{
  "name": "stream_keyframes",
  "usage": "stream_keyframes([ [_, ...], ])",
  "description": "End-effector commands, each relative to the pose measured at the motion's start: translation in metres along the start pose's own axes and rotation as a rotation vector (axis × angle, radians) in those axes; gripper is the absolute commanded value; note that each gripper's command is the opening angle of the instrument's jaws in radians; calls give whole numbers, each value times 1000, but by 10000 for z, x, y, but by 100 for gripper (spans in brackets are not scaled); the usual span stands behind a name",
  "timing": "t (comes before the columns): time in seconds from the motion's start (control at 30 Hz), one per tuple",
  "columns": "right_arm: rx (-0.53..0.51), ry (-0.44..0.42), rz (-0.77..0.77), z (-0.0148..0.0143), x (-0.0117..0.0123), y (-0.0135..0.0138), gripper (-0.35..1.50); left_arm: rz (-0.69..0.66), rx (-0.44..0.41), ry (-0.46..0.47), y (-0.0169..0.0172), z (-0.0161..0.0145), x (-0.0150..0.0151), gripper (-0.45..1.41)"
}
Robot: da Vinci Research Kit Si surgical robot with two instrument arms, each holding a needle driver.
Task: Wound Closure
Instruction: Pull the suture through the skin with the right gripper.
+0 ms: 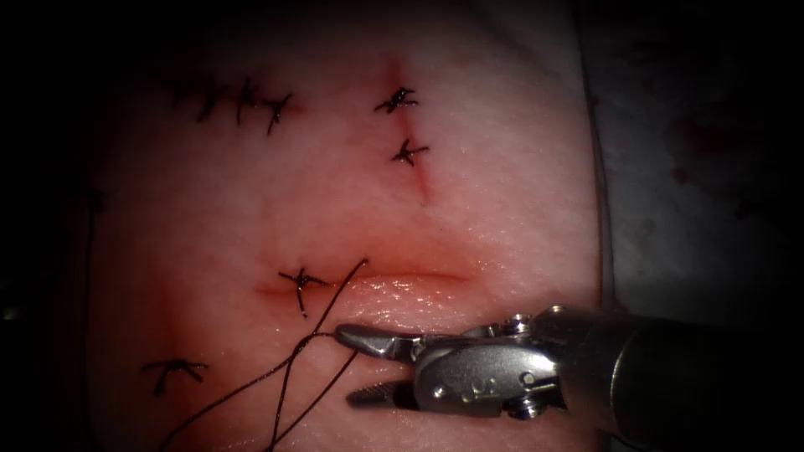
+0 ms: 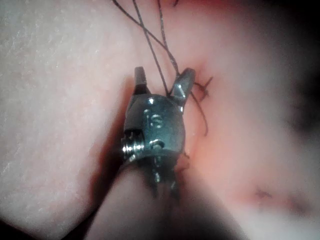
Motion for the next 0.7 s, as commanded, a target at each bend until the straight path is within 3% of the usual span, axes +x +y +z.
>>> stream_keyframes([
  [0.03, -3, 1, -3, 15, -1, 1, 96, 0, 1, 3, 1, 6, -6, -45],
  [0.17, -3, -25, -15, 23, -2, 1, 86, 1, 2, 3, 2, 6, -5, -45],
  [0.23, 0, -31, -17, 25, -2, 0, 67, -4, -1, 4, 3, 7, -5, -45],
  [0.3, 18, -64, -21, 23, -2, -4, -20, -3, -5, 4, 3, 8, -5, -45],
  [0.33, 41, -90, 24, 21, -3, -5, -35, -3, -4, 4, 3, 8, -5, -45],
  [0.37, 72, -143, 51, 20, -3, -5, -35, -3, -4, 4, 3, 9, -6, -45],
  [0.43, 101, -168, 46, 16, -2, -8, -35, -9, -7, 4, 3, 9, -7, -45],
  [0.53, 99, -159, 38, 3, 6, -19, -35, -15, -9, 4, 2, 11, -11, -45],
  [0.7, 99, -95, 47, -28, 48, -53, -35, -34, -23, -4, 3, 16, -22, -45],
])
